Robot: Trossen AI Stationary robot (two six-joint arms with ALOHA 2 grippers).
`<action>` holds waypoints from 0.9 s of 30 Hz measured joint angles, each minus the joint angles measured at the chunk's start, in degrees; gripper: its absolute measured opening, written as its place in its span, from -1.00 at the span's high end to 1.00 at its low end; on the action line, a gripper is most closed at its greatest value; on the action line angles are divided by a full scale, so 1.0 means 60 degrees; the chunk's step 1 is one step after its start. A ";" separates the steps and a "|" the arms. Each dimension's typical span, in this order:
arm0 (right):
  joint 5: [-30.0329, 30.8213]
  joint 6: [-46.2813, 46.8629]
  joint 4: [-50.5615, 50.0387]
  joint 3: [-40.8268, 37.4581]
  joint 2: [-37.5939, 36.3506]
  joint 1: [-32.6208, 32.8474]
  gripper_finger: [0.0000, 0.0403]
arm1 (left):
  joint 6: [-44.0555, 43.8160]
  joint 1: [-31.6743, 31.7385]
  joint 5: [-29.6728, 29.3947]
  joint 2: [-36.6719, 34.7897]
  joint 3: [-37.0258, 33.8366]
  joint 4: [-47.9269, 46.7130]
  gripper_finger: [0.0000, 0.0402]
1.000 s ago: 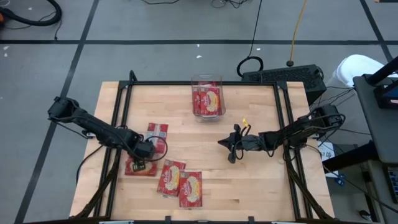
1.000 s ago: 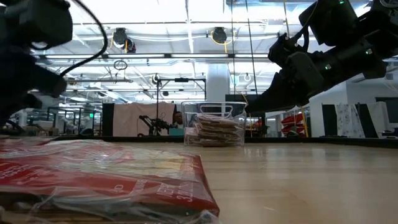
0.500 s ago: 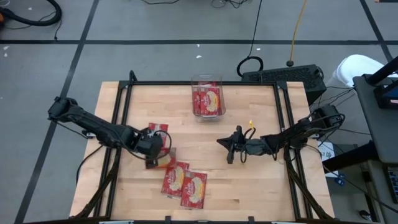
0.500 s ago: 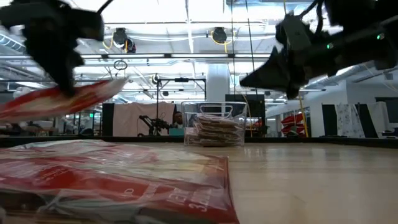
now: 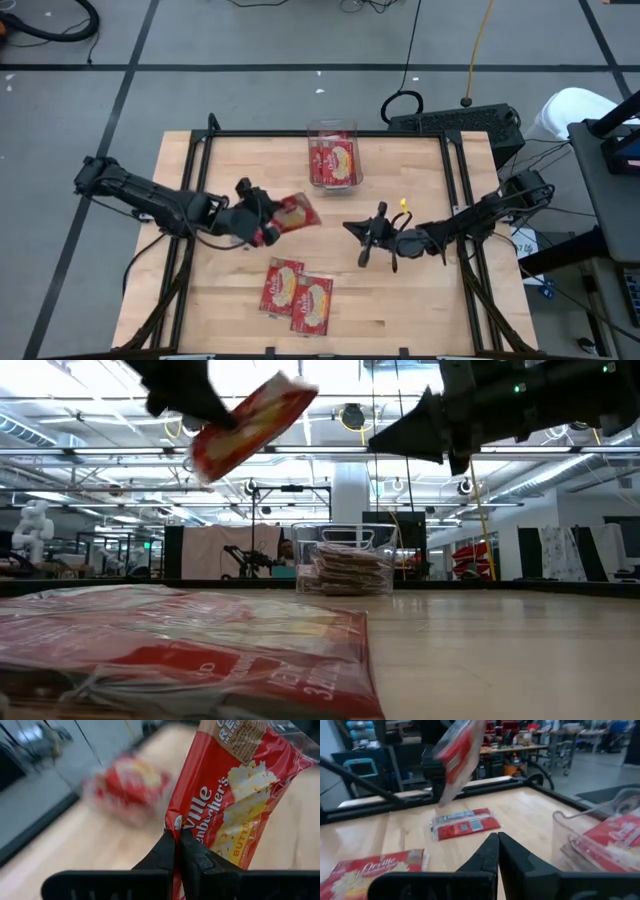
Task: Sort popcorn bags into baskets
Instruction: Put the red popcorn pack into the transparent bin
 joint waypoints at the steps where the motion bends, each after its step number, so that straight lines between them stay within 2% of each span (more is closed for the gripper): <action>1: 0.0044 -0.0202 0.0073 0.0012 0.0000 0.0042 1.00 | 0.0134 0.0068 -0.0238 -0.0006 0.0000 0.0489 0.94; 6: -0.0058 -0.1331 0.0960 0.0012 0.0000 0.0153 0.83 | 0.0857 0.0322 -0.1003 0.0124 -0.0087 0.3211 0.96; 13: -0.0043 -0.2489 0.1954 0.0012 0.0000 -0.0146 0.30 | 0.2106 0.0617 -0.0971 0.0767 -0.0704 0.7492 0.91; 17: -0.0011 -0.3477 0.2987 0.0012 0.0000 -0.0435 0.03 | 0.2221 0.0736 -0.0957 0.1178 -0.0732 0.8375 0.94; 20: -0.0083 -0.3971 0.3705 0.0012 -0.0007 -0.0730 -0.10 | 0.2191 0.0813 -0.0953 0.1457 -0.0733 0.8723 0.96; 23: -0.0681 -0.3799 0.3922 0.0012 -0.0007 -0.1201 -0.16 | 0.2161 0.0904 -0.0951 0.1788 -0.0732 0.9377 0.94; 27: -0.1820 -0.2662 0.3832 0.0012 -0.0004 -0.1834 -0.12 | 0.2172 0.1028 -0.0938 0.2244 -0.0732 1.0050 0.89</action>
